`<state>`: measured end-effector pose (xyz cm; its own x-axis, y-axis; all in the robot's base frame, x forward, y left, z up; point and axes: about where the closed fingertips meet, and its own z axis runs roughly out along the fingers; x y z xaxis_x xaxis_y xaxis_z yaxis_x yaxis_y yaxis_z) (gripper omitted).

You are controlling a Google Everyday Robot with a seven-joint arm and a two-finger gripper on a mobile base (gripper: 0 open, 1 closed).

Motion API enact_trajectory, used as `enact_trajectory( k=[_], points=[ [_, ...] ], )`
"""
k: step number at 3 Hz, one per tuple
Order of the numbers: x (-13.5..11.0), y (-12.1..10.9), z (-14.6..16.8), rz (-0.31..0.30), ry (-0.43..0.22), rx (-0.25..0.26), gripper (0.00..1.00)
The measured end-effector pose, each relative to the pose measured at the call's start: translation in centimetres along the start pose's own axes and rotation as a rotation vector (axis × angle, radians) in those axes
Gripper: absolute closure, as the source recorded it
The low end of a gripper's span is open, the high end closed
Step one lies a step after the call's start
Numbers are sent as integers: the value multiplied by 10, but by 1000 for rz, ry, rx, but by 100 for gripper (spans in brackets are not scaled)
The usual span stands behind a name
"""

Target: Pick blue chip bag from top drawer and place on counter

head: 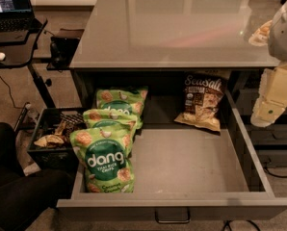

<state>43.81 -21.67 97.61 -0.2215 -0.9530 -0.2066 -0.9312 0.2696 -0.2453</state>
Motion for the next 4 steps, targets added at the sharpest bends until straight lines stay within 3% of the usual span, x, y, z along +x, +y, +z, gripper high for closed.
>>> enact_trajectory(
  k=[2, 3, 4],
  points=[
    [-5, -4, 17, 18, -39, 26, 0],
    [-12, -20, 65, 80, -116, 55, 0],
    [-18, -53, 104, 144, -189, 110, 0]
  ],
)
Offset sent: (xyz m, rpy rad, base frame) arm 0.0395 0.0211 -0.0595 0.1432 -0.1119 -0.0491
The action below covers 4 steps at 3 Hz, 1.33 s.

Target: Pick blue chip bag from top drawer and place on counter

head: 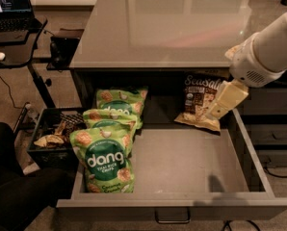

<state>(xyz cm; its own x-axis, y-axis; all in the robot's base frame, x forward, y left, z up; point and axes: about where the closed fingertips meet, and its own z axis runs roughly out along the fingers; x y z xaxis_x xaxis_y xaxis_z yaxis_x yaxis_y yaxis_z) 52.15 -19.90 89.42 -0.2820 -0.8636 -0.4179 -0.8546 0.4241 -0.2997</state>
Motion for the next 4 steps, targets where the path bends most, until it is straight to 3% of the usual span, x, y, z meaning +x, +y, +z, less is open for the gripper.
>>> enact_trajectory(
  k=[1, 2, 3, 4],
  points=[
    [-6, -11, 4, 2, -27, 36, 0],
    [-7, -10, 4, 5, -30, 36, 0],
    [-1, -10, 23, 124, -82, 41, 0],
    [15, -24, 56, 305, -129, 82, 0]
  ],
)
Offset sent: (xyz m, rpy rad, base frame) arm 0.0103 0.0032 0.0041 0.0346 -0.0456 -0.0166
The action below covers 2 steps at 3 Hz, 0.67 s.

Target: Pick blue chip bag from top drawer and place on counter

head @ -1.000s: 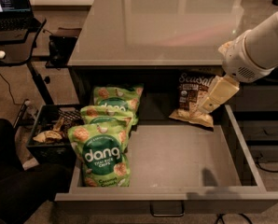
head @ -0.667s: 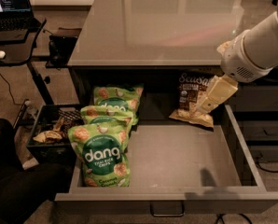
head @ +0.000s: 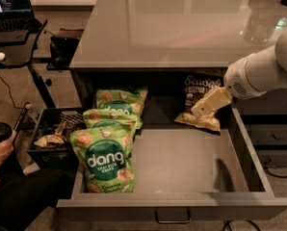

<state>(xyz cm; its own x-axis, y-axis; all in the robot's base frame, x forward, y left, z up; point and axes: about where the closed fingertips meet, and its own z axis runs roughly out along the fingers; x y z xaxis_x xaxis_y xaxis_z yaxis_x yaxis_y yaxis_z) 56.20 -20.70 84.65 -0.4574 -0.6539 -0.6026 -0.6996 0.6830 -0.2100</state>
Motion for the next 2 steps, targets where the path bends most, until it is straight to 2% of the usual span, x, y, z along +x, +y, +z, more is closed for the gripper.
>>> enact_trajectory(
  k=[1, 2],
  points=[
    [11, -14, 34, 136, -108, 19, 0],
    [16, -23, 61, 148, -241, 15, 0]
  ],
)
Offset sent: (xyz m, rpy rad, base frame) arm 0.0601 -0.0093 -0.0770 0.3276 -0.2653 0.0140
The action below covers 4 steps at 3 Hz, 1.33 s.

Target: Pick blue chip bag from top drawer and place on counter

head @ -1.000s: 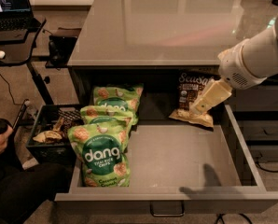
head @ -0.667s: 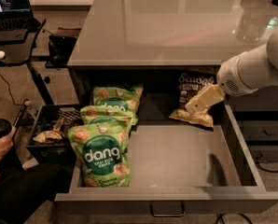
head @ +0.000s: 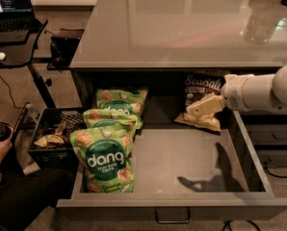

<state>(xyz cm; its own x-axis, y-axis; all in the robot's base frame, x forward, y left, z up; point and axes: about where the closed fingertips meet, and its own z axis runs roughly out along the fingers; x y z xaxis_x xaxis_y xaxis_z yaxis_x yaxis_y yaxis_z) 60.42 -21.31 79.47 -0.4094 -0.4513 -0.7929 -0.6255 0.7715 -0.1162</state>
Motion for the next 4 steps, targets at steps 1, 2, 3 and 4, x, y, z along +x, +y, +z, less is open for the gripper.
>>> enact_trajectory(
  k=[1, 2, 3, 4],
  points=[
    [4, -3, 16, -27, -124, -11, 0],
    [-2, -2, 22, -66, -213, -14, 0],
    [-2, -2, 23, -66, -213, -14, 0],
    [6, -2, 39, -82, -167, 42, 0]
  ],
)
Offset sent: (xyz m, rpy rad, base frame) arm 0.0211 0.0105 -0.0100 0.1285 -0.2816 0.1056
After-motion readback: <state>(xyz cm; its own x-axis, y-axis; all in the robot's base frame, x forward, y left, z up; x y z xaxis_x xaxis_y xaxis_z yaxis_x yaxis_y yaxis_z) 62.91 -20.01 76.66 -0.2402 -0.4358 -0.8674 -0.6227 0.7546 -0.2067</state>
